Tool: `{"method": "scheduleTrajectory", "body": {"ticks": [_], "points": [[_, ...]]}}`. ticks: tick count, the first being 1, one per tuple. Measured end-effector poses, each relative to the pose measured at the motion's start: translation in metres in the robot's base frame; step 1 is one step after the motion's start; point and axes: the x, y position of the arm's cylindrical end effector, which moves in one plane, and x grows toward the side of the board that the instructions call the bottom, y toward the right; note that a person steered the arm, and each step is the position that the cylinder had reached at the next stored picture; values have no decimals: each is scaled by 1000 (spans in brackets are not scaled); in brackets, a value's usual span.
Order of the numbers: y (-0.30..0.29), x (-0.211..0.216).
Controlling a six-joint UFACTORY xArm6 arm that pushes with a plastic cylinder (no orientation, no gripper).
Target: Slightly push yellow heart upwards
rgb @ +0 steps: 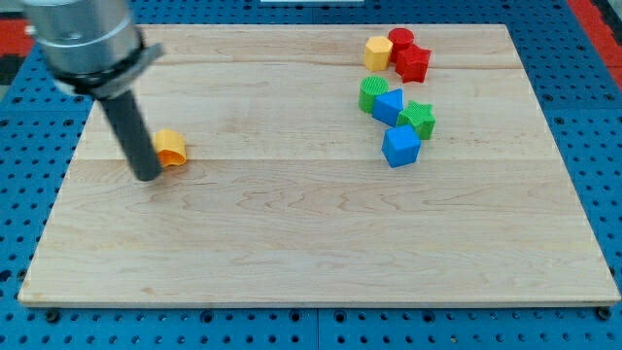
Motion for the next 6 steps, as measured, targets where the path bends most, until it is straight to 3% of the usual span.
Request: {"method": "scheduleTrajectory", "body": {"ticks": [1,2,3,5,6], "points": [[-9,-3],[22,24],[33,11],[15,-55],[-26,-85]]}}
